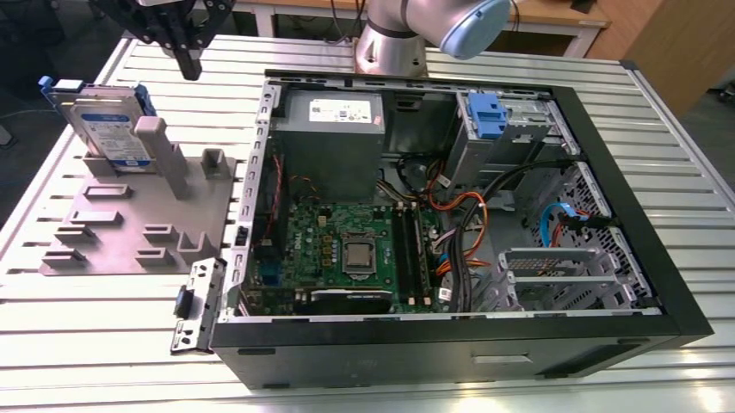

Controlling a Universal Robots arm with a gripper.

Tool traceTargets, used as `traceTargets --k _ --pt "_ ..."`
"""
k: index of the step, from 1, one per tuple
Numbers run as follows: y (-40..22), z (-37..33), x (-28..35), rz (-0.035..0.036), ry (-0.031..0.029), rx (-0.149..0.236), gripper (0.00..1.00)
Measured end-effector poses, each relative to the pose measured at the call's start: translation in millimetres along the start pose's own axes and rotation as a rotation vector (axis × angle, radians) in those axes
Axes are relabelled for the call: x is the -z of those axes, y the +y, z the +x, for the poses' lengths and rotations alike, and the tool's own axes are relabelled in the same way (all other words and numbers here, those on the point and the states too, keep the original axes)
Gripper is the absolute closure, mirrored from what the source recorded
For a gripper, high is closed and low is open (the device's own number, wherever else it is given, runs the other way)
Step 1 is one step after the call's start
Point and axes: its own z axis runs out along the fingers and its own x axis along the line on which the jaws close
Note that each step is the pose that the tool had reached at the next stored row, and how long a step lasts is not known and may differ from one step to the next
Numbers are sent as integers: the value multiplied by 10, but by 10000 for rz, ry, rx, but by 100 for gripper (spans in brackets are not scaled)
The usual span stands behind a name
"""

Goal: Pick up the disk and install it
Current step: 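Reach for the disk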

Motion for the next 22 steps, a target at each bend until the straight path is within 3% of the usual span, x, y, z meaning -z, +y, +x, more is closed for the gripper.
traceTargets --k 22 --pt "-4 47 -2 0 0 0 89"
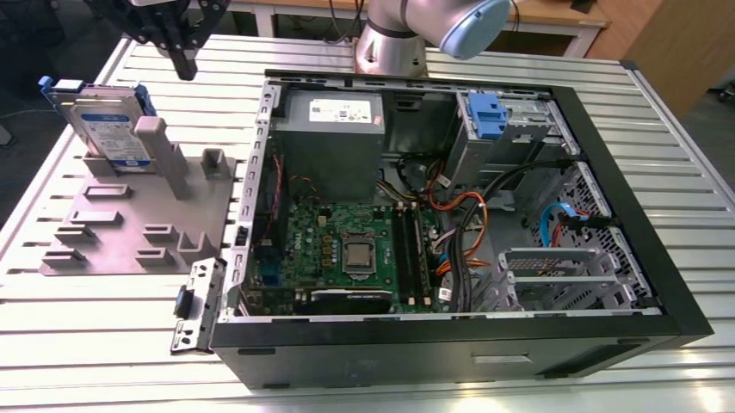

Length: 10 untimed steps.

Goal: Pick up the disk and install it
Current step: 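Reach for the disk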

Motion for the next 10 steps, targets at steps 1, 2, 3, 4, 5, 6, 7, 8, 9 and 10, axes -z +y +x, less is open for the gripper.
traceTargets --k 1,2,3,4,5,6,7,8,9,10 --pt "0 2 0 0 0 0 89" --pt "0 4 0 0 0 0 89" --pt "0 6 0 0 0 0 89" --pt "-1 7 -1 0 0 0 89" --pt "-1 10 -1 0 -1 0 89" --pt "-1 14 -1 0 0 -1 89" --pt "-1 19 -1 0 0 -1 89" --pt "-2 25 -1 0 0 -2 89" --pt "-3 31 -2 0 0 0 89" --pt "-3 39 -3 1 1 -1 89"
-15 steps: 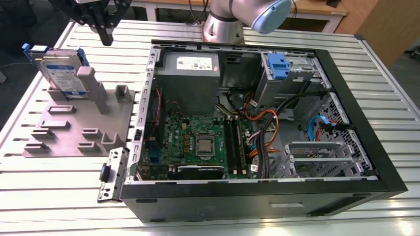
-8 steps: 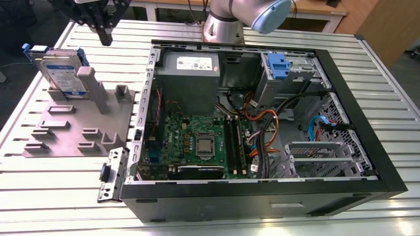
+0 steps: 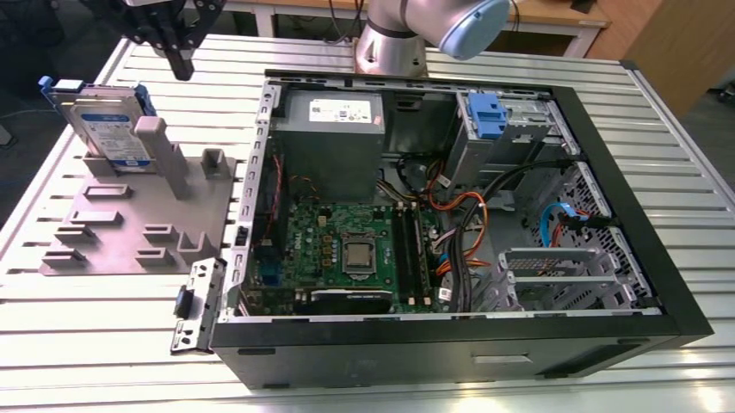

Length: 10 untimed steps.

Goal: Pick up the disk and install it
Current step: 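Reach for the disk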

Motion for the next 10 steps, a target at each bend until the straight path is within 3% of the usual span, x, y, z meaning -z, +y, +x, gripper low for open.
traceTargets --k 5,10 --pt "-3 60 -5 -1 4 0 89" --pt "-3 70 -5 0 5 0 89"
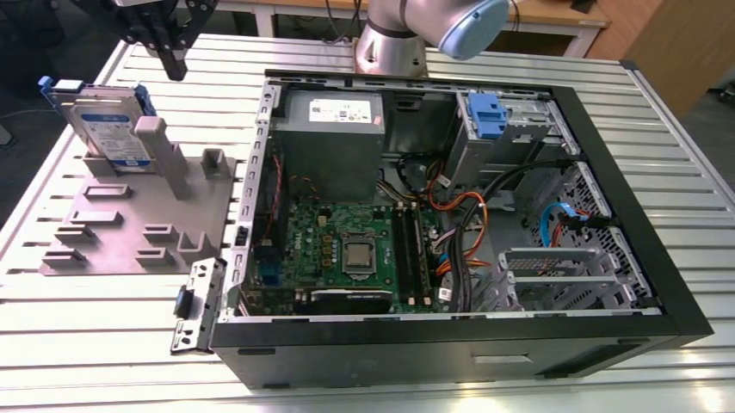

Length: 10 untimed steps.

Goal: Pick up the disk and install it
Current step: 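Reach for the disk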

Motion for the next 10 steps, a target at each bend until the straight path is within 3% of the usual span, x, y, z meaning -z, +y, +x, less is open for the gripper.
traceTargets --k 10 --pt "-1 20 0 0 0 1 89"
